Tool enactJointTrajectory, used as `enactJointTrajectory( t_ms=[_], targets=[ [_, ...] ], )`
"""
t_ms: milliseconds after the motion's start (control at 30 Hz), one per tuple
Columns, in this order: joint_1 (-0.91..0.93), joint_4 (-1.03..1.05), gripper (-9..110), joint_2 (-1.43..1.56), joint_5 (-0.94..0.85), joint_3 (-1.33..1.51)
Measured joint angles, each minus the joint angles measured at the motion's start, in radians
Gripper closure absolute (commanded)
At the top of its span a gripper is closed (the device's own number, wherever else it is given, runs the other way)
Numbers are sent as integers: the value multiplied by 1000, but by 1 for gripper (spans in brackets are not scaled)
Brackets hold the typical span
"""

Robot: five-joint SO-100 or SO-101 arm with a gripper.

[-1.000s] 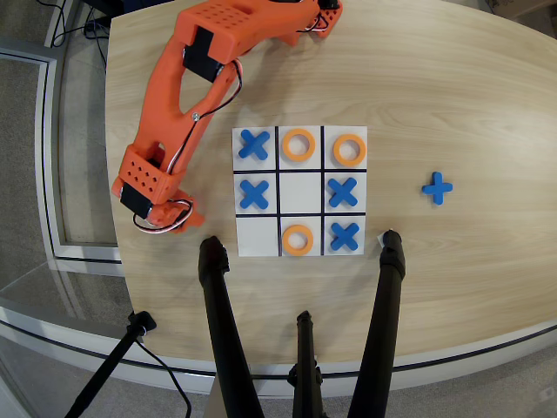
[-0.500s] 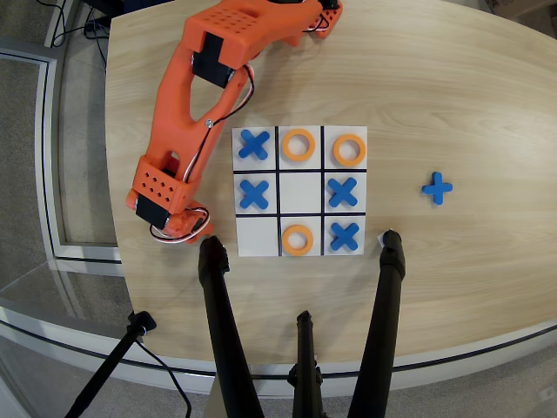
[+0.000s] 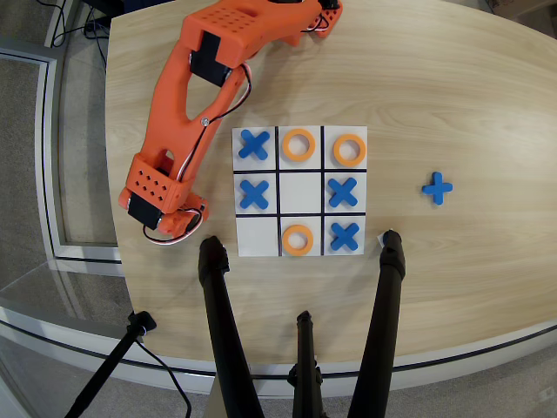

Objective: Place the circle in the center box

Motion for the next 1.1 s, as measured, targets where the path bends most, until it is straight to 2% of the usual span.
enactJointTrajectory(
  t_ms=[500, 967, 1100],
  targets=[
    [12, 0, 102, -20, -6, -26],
    [15, 0, 102, -15, -8, -23],
    [21, 31, 102, 67, -8, 66]
  ],
)
